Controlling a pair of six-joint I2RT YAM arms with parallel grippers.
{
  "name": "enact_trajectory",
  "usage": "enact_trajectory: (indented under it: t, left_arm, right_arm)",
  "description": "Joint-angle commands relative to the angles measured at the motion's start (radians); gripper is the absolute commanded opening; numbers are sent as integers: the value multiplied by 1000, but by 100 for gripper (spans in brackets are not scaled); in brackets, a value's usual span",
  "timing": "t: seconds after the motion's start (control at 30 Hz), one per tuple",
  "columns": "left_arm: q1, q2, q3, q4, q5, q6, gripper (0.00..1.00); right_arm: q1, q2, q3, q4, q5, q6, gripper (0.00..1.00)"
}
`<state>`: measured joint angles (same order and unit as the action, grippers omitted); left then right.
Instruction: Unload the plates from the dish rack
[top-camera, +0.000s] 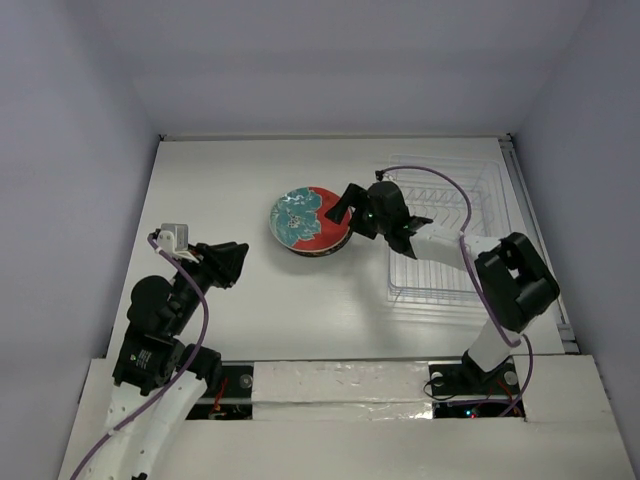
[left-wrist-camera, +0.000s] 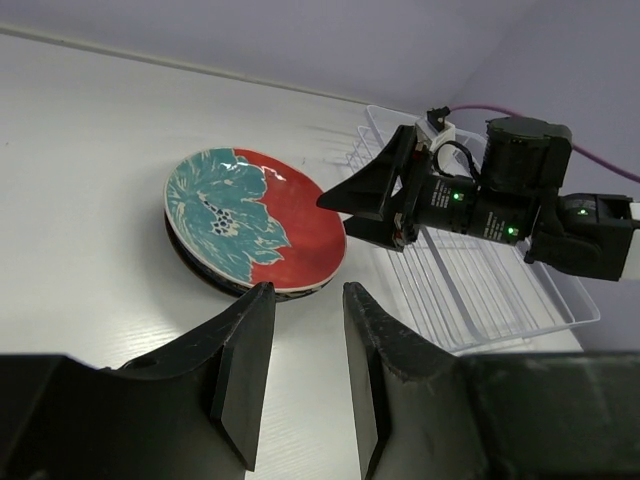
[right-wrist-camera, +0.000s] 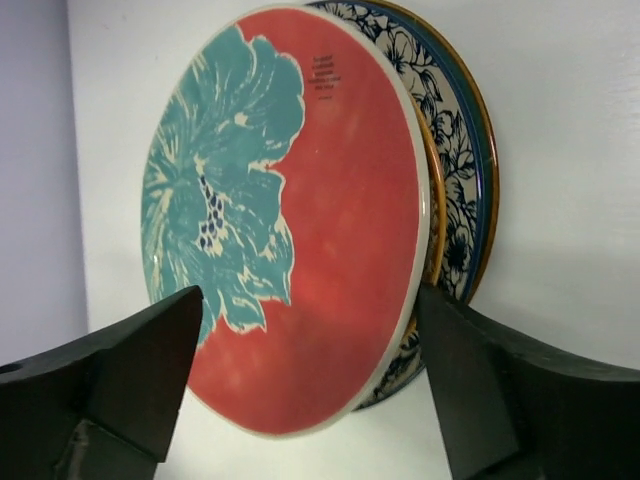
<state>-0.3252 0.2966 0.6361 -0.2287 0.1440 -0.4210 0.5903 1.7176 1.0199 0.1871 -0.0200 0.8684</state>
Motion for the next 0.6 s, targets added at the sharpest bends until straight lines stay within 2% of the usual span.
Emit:
enact_trajectory:
  t: [0.0,0.17,0.23,0.27,0.33,0.37,0.47,0.5,0.57]
  left_arm:
    - [5,15,7,52,19,8,31]
    - [14,13,8,54,26,11,35]
    - [14,9,11,52,29,14,41]
    - [14,6,11,51,32,16,44]
    - [14,1,14,52,32,19,52]
    - [23,-1,16,51,32,21,55]
    - [23,1,25,52,31,27,63]
    - [23,4,33,51,32,37,64]
    - [23,1,45,55,29,44,68]
  right_arm:
    - [29,-78,48,-60,94,-84,94]
    - [66,-173,66,-169,198,-157,98]
    - [80,-213,66,-186,216,-183,89]
    - [106,-255,66,-186,224,-195,81]
    - [124,-308,68,-233,241,-230,9]
    - [141,-373,66,-239,245,-245,0]
    - [177,-524,-15,-187,310,-290,0]
    - [187,-644,-53,-123,319,-292,0]
    - [187,-772,-180,-78,345,-278,0]
